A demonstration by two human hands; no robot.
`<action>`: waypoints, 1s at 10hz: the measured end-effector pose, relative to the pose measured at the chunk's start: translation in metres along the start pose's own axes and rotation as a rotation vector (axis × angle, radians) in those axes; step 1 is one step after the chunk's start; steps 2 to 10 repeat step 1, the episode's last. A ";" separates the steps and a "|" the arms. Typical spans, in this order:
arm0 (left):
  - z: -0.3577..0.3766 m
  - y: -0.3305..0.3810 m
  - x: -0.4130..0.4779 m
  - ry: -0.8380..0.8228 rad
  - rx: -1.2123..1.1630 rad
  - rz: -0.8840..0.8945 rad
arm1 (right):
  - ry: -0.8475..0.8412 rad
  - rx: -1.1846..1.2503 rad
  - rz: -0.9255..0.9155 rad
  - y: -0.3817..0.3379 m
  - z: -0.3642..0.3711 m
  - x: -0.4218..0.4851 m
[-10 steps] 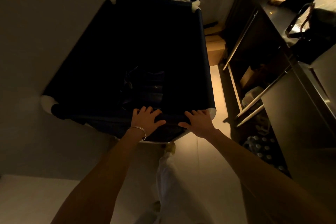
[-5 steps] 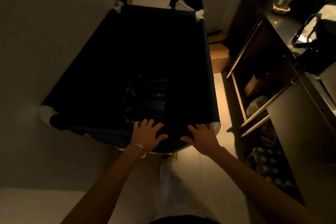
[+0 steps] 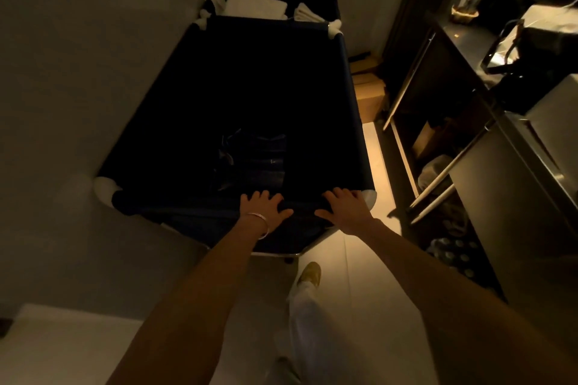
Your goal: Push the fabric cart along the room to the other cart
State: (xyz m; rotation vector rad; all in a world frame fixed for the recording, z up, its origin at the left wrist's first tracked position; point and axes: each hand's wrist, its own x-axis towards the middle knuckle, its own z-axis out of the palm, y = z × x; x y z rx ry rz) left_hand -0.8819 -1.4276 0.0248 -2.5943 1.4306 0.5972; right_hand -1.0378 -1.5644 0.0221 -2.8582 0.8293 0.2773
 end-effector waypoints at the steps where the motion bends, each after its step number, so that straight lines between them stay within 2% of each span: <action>1: -0.028 -0.015 -0.001 0.075 0.052 -0.002 | 0.134 0.000 -0.056 -0.005 -0.035 0.007; 10: -0.028 -0.015 -0.001 0.075 0.052 -0.002 | 0.134 0.000 -0.056 -0.005 -0.035 0.007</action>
